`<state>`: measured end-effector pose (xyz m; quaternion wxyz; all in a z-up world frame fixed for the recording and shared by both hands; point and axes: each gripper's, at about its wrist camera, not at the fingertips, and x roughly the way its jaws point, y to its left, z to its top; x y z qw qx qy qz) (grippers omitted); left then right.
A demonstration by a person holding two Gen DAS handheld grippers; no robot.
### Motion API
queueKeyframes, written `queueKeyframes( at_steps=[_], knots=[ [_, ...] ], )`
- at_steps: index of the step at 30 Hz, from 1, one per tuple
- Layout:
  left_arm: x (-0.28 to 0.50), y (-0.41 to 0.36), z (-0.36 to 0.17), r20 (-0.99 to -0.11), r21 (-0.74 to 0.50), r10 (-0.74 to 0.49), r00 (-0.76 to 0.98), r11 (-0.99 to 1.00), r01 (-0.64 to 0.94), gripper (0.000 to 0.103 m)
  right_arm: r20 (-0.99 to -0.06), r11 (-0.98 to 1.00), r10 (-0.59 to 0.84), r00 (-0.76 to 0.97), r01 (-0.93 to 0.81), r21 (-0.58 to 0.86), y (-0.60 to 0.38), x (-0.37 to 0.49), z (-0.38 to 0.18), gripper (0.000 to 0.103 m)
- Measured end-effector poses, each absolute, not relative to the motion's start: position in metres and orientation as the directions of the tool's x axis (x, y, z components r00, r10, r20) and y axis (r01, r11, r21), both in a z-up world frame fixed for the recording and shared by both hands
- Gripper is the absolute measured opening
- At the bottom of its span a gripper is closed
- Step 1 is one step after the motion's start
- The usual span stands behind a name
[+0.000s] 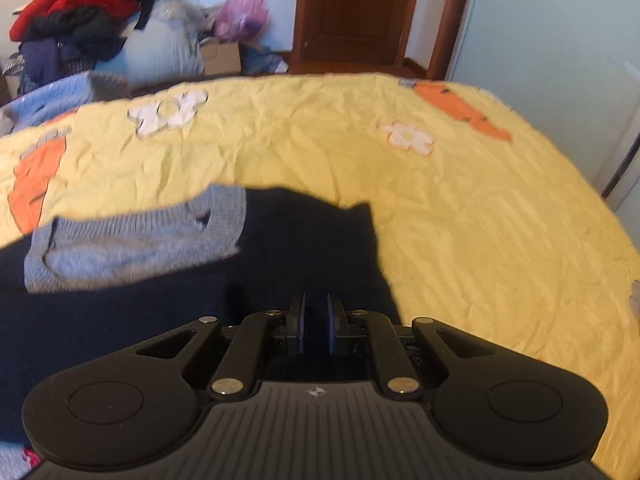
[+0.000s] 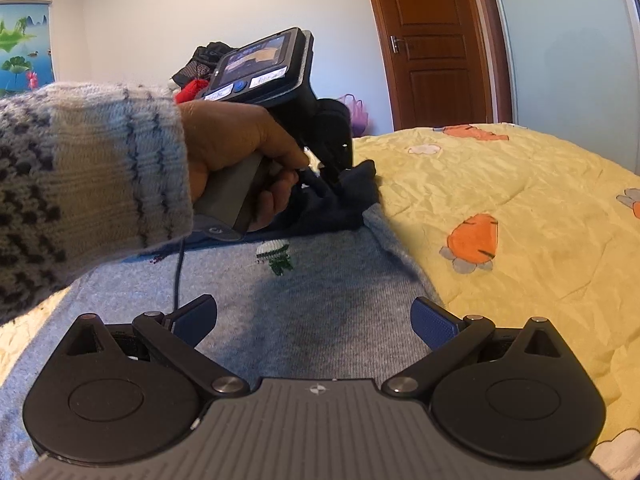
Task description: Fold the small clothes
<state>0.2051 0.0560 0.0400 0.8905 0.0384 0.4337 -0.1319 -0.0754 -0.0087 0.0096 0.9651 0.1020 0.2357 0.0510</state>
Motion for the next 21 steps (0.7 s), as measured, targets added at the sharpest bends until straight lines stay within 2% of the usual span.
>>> queueKeyframes(
  at_steps=[2, 4, 6, 7, 8, 9, 12, 16, 21],
  knots=[
    [0.204, 0.06, 0.036, -0.779, -0.022, -0.172, 0.603, 0.969, 0.248, 0.013, -0.447, 0.973, 0.154, 0.881, -0.056, 0.226, -0.008, -0.075, 0.009, 0.103],
    [0.203, 0.068, 0.035, -0.774, -0.05, -0.176, 0.608, 0.974, 0.219, 0.022, -0.443, 0.974, 0.155, 0.883, -0.062, 0.217, -0.007, -0.073, 0.012, 0.103],
    [0.199, 0.074, 0.037, -0.756, -0.034, -0.164, 0.634, 0.977, 0.212, 0.055, -0.434, 0.977, 0.152, 0.888, -0.068, 0.203, -0.006, -0.072, 0.016, 0.103],
    [0.196, 0.076, 0.038, -0.746, -0.039, -0.172, 0.643, 0.976, 0.216, 0.064, -0.434, 0.978, 0.154, 0.888, -0.073, 0.197, -0.005, -0.071, 0.018, 0.103],
    [0.194, 0.08, 0.04, -0.738, -0.051, -0.186, 0.648, 0.974, 0.221, 0.08, -0.437, 0.978, 0.155, 0.886, -0.076, 0.193, -0.005, -0.069, 0.019, 0.103],
    [0.192, 0.084, 0.042, -0.733, -0.051, -0.183, 0.655, 0.975, 0.215, 0.091, -0.441, 0.978, 0.158, 0.884, -0.079, 0.193, -0.005, -0.067, 0.02, 0.103],
    [0.19, 0.087, 0.046, -0.733, -0.028, -0.167, 0.66, 0.976, 0.216, 0.098, -0.444, 0.979, 0.157, 0.882, -0.08, 0.188, -0.003, -0.066, 0.02, 0.103],
    [0.185, 0.087, 0.048, -0.733, 0.002, -0.13, 0.667, 0.981, 0.193, 0.098, -0.456, 0.982, 0.157, 0.876, -0.09, 0.166, 0.002, -0.068, 0.012, 0.103],
    [0.182, 0.093, 0.045, -0.741, -0.025, -0.111, 0.662, 0.99, 0.139, 0.098, -0.476, 0.981, 0.166, 0.863, -0.098, 0.165, 0.0, -0.067, 0.009, 0.103]
  ],
)
